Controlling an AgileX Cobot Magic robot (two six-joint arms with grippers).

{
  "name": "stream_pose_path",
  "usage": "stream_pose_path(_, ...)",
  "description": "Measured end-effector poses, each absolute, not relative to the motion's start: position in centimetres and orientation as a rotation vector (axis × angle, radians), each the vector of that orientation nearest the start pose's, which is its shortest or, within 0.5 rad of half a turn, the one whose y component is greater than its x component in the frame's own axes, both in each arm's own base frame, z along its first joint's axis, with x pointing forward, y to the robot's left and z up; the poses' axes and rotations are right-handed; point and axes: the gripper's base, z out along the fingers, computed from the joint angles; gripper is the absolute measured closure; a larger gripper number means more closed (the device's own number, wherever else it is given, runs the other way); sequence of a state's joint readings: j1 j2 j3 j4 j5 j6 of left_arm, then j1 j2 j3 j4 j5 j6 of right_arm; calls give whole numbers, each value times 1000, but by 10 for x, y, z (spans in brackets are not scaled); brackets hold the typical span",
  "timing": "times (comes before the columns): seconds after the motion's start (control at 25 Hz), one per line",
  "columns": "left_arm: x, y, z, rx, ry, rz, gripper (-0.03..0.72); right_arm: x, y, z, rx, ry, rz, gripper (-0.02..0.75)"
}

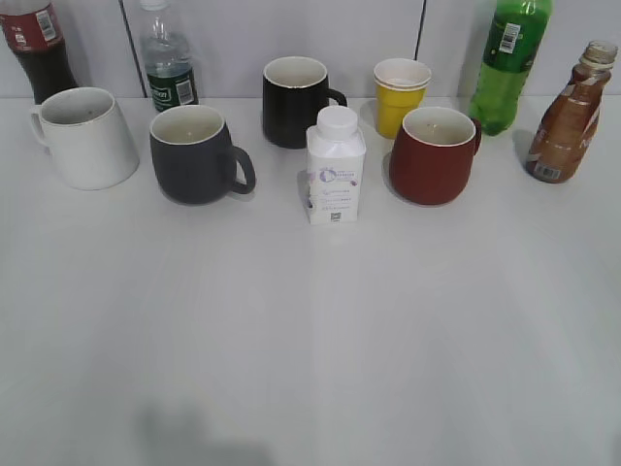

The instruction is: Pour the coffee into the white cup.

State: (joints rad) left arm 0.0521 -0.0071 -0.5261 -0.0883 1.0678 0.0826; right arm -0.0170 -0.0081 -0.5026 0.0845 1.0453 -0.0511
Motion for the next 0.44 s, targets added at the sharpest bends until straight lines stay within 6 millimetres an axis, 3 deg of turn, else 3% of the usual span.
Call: stream_pose_path(0.44,-9,-8,284,37,2015,-19,468,-6,7,280,-38,2014,57,150)
